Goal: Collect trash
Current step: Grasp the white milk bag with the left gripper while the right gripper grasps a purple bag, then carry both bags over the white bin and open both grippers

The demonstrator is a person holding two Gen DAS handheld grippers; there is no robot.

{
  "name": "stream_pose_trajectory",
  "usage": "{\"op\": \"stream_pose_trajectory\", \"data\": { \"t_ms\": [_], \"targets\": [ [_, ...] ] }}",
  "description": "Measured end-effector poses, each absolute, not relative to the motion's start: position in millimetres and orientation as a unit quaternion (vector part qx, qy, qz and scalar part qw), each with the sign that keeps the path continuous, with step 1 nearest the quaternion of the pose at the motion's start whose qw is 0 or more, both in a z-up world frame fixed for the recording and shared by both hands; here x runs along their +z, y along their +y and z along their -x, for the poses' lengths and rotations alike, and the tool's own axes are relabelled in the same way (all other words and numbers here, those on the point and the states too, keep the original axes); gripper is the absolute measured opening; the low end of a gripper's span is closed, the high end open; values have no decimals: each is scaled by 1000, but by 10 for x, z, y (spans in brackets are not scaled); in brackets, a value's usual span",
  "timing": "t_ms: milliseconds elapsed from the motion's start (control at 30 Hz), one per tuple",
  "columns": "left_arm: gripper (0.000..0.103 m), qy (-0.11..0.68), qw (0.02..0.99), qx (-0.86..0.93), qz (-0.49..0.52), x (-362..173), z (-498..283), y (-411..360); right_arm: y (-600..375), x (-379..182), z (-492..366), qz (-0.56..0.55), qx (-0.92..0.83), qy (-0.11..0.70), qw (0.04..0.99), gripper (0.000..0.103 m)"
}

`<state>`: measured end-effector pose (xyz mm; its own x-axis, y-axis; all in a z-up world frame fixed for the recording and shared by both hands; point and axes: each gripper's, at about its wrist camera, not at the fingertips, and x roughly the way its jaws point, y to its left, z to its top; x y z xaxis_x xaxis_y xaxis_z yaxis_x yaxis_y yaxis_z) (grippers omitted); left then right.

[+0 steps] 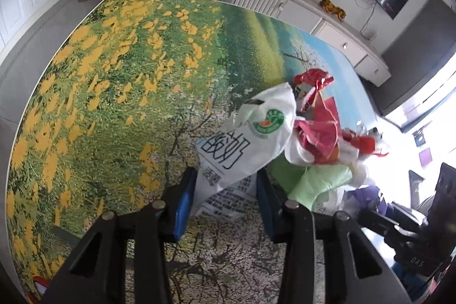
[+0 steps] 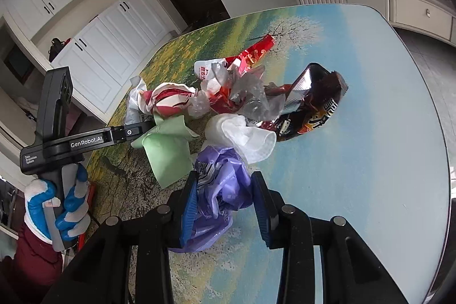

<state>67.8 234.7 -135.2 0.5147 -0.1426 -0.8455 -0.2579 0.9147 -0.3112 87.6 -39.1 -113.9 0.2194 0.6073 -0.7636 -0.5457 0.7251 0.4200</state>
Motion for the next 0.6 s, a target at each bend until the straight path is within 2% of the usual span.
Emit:
{"op": "stream_pose_trajectory", "data": {
  "t_ms": [167,600],
  "targets": [
    [33,478,852,47,210,-1276,-587,2372,-441,-1092,-842,-36,370,498,784,34],
    [32,402,894,24,195,-556,-343,2199,-751,-744,-690,-66,368,451,811,33]
  ]
}}
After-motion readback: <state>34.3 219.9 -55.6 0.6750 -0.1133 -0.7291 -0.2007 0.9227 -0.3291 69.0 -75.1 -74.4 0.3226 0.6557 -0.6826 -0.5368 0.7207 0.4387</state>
